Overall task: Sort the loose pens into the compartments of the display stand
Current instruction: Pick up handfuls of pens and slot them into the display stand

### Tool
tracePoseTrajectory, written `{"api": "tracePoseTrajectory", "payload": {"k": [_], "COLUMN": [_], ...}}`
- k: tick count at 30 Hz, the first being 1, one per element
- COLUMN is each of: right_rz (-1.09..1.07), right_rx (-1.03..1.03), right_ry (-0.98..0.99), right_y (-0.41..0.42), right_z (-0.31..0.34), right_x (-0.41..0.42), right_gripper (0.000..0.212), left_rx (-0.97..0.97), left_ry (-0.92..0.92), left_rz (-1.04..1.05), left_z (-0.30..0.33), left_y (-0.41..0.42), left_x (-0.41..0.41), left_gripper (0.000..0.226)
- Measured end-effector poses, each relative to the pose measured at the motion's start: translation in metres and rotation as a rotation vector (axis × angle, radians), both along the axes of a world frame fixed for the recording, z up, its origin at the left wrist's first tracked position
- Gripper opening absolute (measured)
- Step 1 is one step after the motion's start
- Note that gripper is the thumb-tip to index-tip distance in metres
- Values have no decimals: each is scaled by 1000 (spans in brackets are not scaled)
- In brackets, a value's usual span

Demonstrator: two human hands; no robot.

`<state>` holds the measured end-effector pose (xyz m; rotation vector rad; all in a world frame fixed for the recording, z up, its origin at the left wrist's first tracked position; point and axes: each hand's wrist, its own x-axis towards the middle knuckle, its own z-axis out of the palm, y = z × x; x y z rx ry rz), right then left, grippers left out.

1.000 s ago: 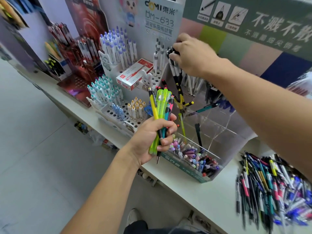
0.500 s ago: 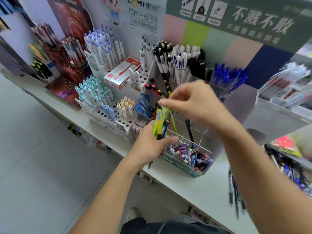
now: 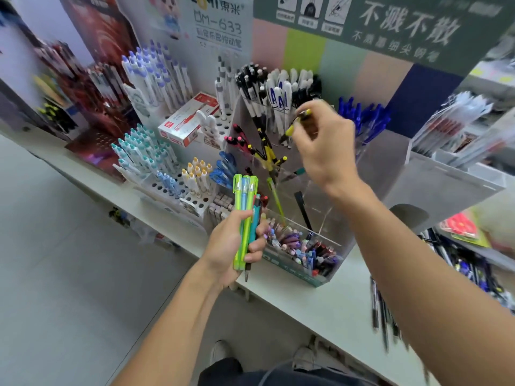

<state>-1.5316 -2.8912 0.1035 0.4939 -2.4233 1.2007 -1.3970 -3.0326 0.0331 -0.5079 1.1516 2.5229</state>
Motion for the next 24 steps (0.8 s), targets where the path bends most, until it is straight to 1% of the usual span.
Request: {"api": "tracePoseTrajectory", "payload": {"k": [3, 6, 9, 10, 11, 12, 14, 15, 16, 17, 19, 21, 24], "right_rz": [29, 31, 24, 18, 10, 3, 12, 9, 3, 16, 122, 210, 197], "right_rx": [268, 567, 734, 725, 644, 515, 248, 193, 183, 170, 60, -135, -380], "right_ry": [-123, -168, -200, -187, -170, -170, -201, -208, -221, -277, -478, -638, -759], "right_y": [-19, -28, -30, -27, -22, -15, 3, 11, 19, 26, 33, 37, 47], "right_z": [-27, -38, -43, -40, -36, -30, -17, -14, -13, -15, -24, -34, -39], "right_x": [-23, -31, -29, -25, -19, -9, 17, 31, 43, 51, 63, 69, 72], "right_gripper": [17, 21, 30, 31, 33, 35, 32, 29, 25, 22, 18, 16, 13], "left_rx": [48, -32, -103, -138, -175, -209, -248, -260, -272, -287, -308, -328, -352], "left_ry": [67, 116, 138, 142, 147, 154, 161, 158, 156, 157, 168, 188, 206], "left_rz": [14, 15, 8, -1, -15, -33, -64, -76, -86, -101, -167, -269, -341], "left_z": [1, 4, 4, 5, 5, 5, 4, 2, 2, 1, 0, 1, 4], "left_y": [-4, -8, -8, -8, -7, -6, -2, 1, 4, 6, 12, 17, 26], "left_x": [6, 12, 13, 12, 12, 11, 10, 9, 7, 5, 3, 2, 3], "left_gripper": [6, 14, 22, 23, 24, 25, 25, 25, 25, 26, 27, 26, 26]}}
